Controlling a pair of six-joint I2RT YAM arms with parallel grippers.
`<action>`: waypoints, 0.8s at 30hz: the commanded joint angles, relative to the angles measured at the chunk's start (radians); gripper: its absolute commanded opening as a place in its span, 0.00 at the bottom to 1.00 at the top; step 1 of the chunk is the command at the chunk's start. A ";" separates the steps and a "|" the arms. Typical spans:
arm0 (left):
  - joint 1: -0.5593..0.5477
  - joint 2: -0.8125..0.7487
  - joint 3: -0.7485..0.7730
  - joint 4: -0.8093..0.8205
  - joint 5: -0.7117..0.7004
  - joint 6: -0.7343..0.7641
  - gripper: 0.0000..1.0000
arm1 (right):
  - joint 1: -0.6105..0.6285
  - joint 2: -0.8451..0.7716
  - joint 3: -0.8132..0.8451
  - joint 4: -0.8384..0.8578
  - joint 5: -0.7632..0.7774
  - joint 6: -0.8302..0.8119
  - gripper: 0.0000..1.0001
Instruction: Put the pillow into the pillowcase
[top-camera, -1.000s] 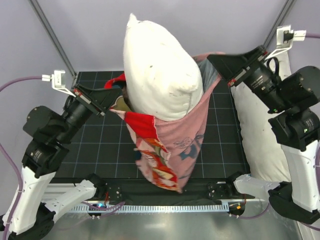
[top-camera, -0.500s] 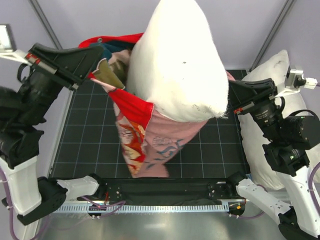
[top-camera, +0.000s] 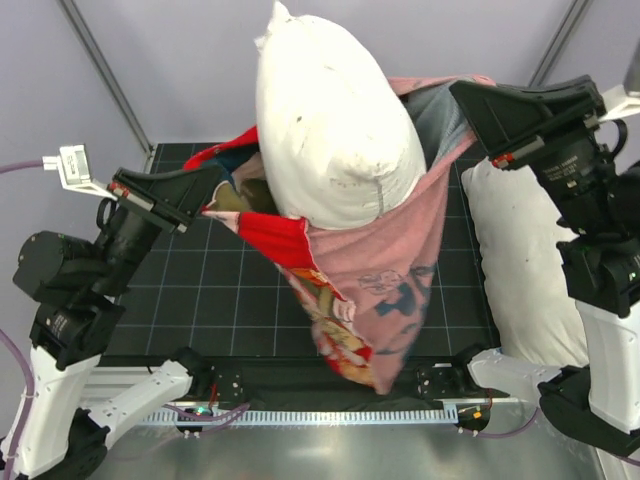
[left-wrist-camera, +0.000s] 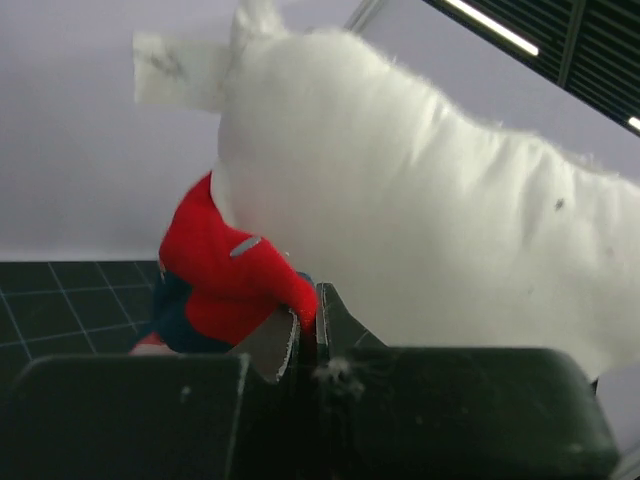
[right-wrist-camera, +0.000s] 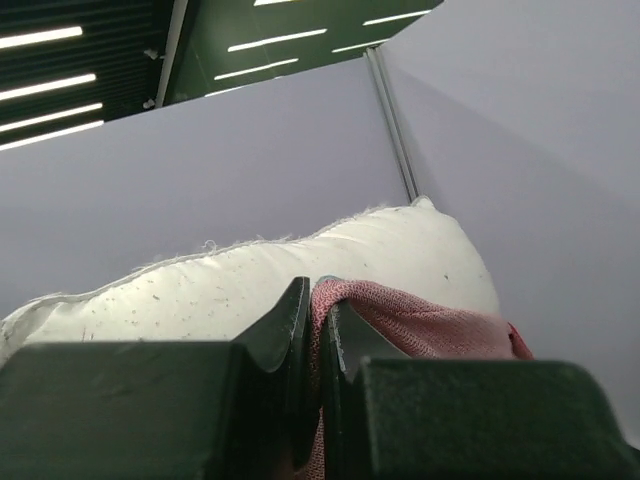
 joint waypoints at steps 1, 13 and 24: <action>0.006 0.078 0.219 0.104 -0.032 0.021 0.00 | -0.011 -0.090 -0.023 0.240 0.057 -0.015 0.04; 0.006 0.294 0.772 -0.080 -0.018 0.081 0.00 | -0.011 -0.301 -0.584 0.501 0.146 0.050 0.04; 0.006 -0.155 -0.187 0.369 -0.090 -0.042 0.00 | -0.011 -0.095 -0.041 0.541 0.103 -0.045 0.04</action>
